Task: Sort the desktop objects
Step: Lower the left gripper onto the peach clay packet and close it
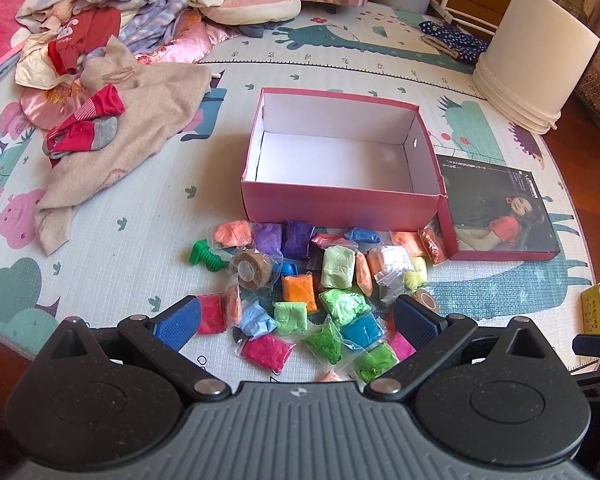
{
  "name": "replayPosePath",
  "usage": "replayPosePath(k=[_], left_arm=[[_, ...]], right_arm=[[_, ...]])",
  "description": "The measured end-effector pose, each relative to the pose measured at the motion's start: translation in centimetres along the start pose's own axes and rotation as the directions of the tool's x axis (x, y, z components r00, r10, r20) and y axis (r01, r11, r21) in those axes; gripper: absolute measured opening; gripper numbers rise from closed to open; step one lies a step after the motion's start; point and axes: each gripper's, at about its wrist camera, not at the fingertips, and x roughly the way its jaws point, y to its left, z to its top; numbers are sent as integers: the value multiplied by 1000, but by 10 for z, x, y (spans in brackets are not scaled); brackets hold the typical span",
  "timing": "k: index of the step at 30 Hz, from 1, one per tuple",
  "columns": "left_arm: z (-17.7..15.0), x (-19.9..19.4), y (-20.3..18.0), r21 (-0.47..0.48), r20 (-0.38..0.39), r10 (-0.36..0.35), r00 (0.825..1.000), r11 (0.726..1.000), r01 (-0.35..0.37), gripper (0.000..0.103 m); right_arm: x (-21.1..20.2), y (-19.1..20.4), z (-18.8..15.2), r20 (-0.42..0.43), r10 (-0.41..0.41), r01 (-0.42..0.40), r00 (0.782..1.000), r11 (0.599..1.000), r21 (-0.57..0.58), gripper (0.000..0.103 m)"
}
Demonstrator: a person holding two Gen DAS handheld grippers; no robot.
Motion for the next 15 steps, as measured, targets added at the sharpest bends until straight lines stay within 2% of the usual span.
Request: replayPosePath(k=[3,8,11,15], left_arm=[[0,15,9,-40,-33,-7,999,999,6,102],[-2,30,18,-53,-48,-2,999,999,0,102],[-6,42,20,-69,-57,-46,997,997,43,102],[-16,66,16,-38,-99,-79,992,996,76,102]], right_arm=[[8,3,5,10,-25,25,1000,999,-20,102],[26,3,10,9,-42,42,999,999,-29,102],[40,7,12,-1,-19,19,1000,998,-57,102],[71,10,8,-83,-14,4,996,993,-120,102]])
